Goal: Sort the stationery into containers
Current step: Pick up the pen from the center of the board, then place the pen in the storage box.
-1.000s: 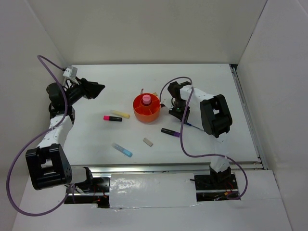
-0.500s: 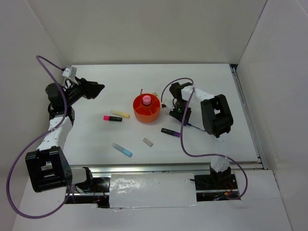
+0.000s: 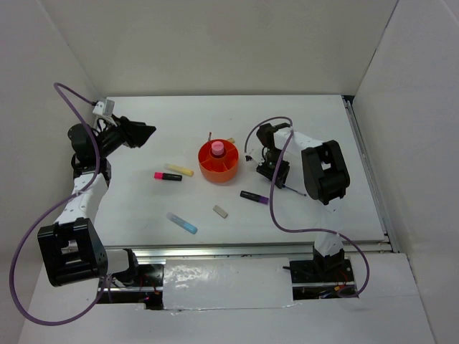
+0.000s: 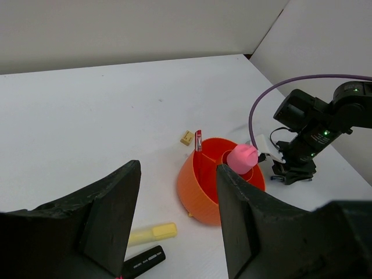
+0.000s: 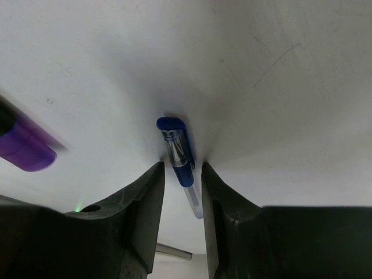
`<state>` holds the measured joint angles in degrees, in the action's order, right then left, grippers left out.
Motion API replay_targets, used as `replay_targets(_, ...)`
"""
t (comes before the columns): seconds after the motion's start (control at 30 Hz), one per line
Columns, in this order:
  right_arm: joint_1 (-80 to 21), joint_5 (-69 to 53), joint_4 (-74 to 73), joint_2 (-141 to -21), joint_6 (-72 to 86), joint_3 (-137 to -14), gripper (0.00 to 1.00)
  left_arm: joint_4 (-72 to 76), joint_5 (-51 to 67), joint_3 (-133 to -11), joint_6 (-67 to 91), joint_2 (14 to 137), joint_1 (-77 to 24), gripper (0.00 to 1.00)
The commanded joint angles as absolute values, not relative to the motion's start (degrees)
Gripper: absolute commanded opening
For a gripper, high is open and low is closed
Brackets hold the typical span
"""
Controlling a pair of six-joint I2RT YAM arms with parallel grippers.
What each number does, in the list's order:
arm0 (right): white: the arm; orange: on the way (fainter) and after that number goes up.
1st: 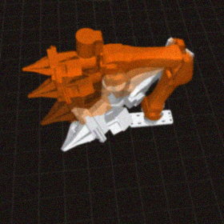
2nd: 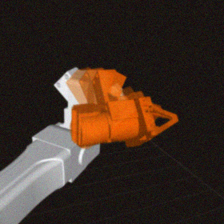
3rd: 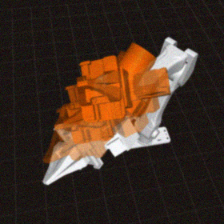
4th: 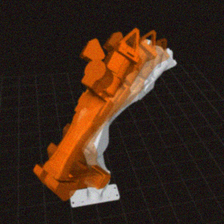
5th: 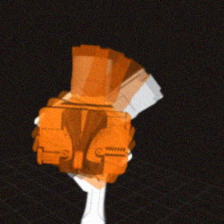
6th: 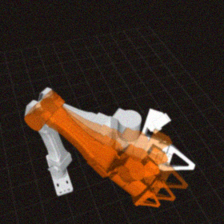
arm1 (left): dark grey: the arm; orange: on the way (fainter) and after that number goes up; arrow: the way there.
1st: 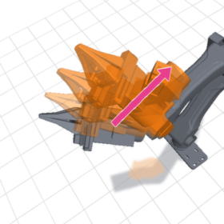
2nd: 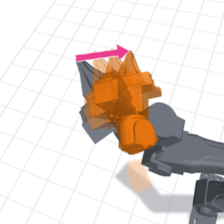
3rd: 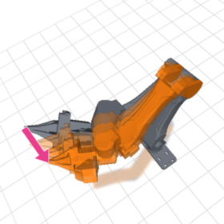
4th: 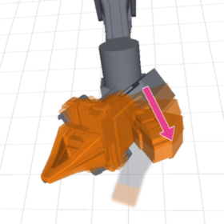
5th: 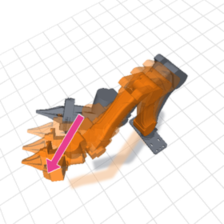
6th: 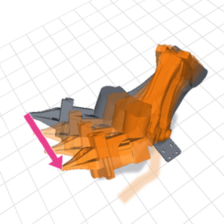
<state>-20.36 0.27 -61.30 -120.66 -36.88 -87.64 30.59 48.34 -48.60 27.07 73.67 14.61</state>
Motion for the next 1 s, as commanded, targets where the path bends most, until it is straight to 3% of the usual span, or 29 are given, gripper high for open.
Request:
replay_targets(0.0, -20.3, -1.1, -59.5, -120.6, -36.5, -86.8, 0.37, 31.6, 49.5, -49.3, 26.0, 72.2, 14.9, 0.66)
replay_targets(0.07, -20.2, -1.1, -59.5, -120.6, -36.5, -86.9, 0.33, 31.5, 49.5, -49.2, 25.8, 71.9, 15.0, 0.66)
replay_targets(0.17, -20.2, -1.1, -59.7, -120.8, -36.5, -87.2, 0.18, 31.6, 49.6, -49.0, 26.0, 71.9, 15.0, 0.66)
replay_targets(0.2, -20.1, -1.3, -59.9, -120.7, -36.3, -87.4, 0.09, 31.4, 49.2, -49.0, 26.0, 71.8, 15.0, 0.66)
replay_targets(0.3, -19.6, -3.1, -60.9, -119.1, -35.6, -89.5, 0.00, 31.6, 49.0, -48.8, 26.0, 71.5, 15.1, 0.67)
replay_targets(0.6, -16.5, -15.2, -56.5, -106.4, -25.1, -104.7, 0.00, 31.1, 46.8, -47.3, 27.0, 67.4, 16.4, 0.67)
replay_targets(0.8, -12.7, -22.5, -42.6, -99.9, -11.4, -108.0, 0.00, 29.4, 46.9, -46.5, 27.1, 64.4, 18.4, 0.67)
replay_targets(0.97, -13.4, -26.4, -23.8, -95.5, 6.6, -103.5, 0.00, 28.9, 46.9, -44.7, 27.9, 62.3, 19.8, 0.67)
